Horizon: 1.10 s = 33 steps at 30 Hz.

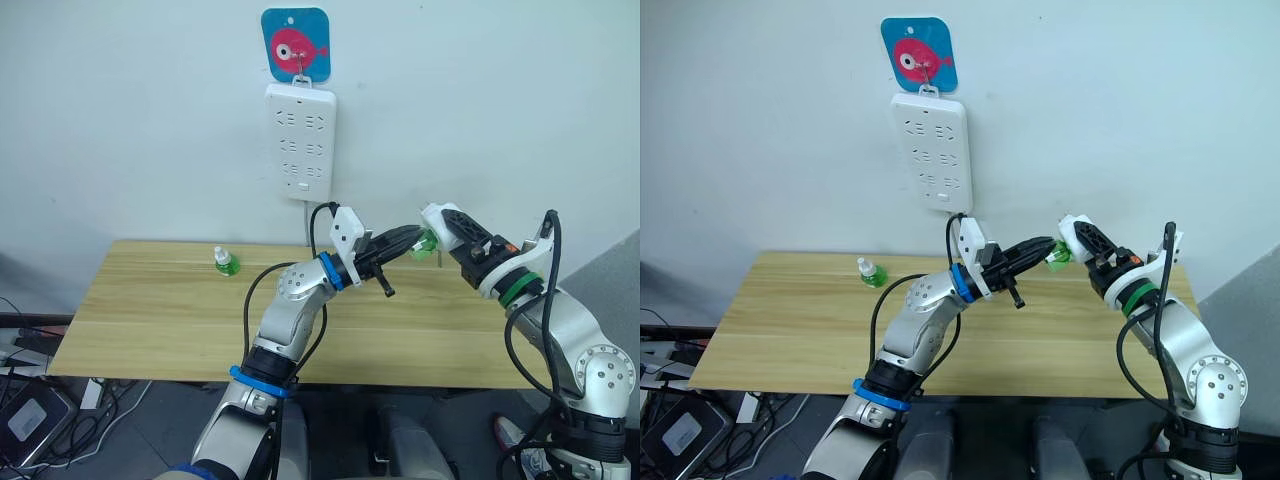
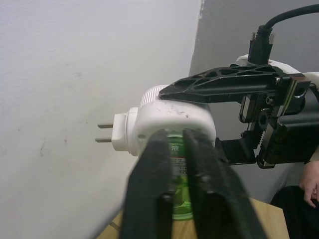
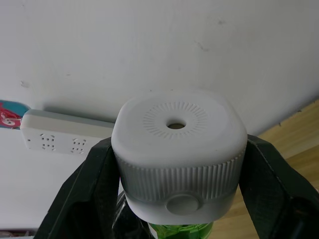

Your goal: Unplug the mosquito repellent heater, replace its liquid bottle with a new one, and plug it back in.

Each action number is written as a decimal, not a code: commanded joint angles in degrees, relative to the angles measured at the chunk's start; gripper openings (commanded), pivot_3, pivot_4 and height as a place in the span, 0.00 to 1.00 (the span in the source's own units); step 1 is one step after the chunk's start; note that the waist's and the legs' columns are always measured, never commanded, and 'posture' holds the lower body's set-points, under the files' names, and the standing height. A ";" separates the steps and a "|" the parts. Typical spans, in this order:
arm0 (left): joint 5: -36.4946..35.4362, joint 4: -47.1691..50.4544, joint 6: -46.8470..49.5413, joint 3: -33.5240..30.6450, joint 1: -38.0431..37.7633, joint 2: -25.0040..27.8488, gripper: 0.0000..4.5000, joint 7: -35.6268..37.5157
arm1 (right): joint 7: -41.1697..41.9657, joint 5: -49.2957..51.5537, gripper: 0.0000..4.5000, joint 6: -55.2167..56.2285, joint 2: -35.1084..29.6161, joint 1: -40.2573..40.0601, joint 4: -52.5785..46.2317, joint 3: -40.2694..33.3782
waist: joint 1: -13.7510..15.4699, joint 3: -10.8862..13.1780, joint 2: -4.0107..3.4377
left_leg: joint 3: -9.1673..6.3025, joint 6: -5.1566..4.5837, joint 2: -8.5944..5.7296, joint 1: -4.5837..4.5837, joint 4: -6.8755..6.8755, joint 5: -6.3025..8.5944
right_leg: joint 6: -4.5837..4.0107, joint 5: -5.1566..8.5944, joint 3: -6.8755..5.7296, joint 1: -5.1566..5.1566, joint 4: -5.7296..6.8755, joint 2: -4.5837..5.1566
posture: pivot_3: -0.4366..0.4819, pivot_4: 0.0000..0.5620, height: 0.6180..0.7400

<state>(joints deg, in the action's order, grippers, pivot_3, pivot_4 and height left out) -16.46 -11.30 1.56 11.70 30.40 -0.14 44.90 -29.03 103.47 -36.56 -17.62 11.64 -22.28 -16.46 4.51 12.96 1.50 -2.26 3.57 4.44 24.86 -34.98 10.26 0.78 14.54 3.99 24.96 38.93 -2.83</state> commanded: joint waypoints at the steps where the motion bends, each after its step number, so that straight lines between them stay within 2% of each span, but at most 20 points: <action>1: -0.82 2.16 1.84 0.35 -1.05 -0.03 0.15 0.08 | 1.52 2.26 0.65 0.97 -0.68 0.47 -4.60 0.65 | -0.01 0.00 0.00 | 0.00 0.00 0.00 0.00 0.00 0.00 | 0.00 0.00 0.01 0.00 0.00 0.00 | 0.75 0.38 1.00; 13: 0.48 4.00 2.34 0.80 -2.94 -0.02 0.98 -1.82 | 2.30 2.02 0.65 2.26 -1.63 0.42 -4.57 1.73 | 0.01 0.00 0.00 | -0.01 0.00 0.00 -0.01 0.00 0.00 | 0.00 0.00 0.00 0.00 0.01 0.00 | 0.75 0.37 1.00; 22: -0.13 3.39 2.19 0.55 -2.22 -0.81 0.98 -1.75 | 2.48 2.16 0.65 2.77 -2.03 0.54 -4.69 2.14 | 0.02 0.00 0.00 | 0.00 0.00 0.00 -0.01 -0.01 0.00 | 0.00 0.00 0.00 0.00 0.01 0.00 | 0.75 0.37 1.00; 25: -0.05 3.08 1.93 0.67 -2.18 -0.87 0.86 -1.50 | 2.49 2.13 0.65 3.09 -2.13 0.70 -4.71 2.25 | 0.02 0.00 0.00 | 0.00 0.00 0.00 -0.01 -0.01 0.00 | 0.00 0.00 0.01 -0.01 0.01 0.00 | 0.75 0.36 1.00; 30: 0.75 2.64 1.71 1.33 -2.14 -0.62 0.52 -1.23 | 2.40 2.20 0.65 3.59 -2.08 0.90 -4.78 2.39 | 0.01 -0.01 0.00 | 0.00 0.00 0.00 0.00 -0.01 0.00 | 0.00 0.00 0.01 -0.01 0.01 0.00 | 0.74 0.36 1.00; 33: 0.50 2.65 1.70 1.02 -2.09 -0.85 0.51 -1.37 | 2.55 2.15 0.65 3.53 -2.40 0.68 -4.99 2.62 | 0.01 -0.01 0.00 | 0.00 0.00 0.00 -0.01 -0.01 0.00 | 0.00 0.00 0.01 -0.01 0.01 0.00 | 0.74 0.36 1.00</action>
<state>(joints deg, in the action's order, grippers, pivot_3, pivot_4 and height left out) -15.79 -9.44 4.14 12.48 27.74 -0.13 43.80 -27.63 104.35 -33.55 -19.63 11.60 -24.05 -13.80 4.52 12.96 1.49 -2.26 3.57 4.44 24.85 -34.99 10.25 0.78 14.54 4.00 24.95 38.95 -2.83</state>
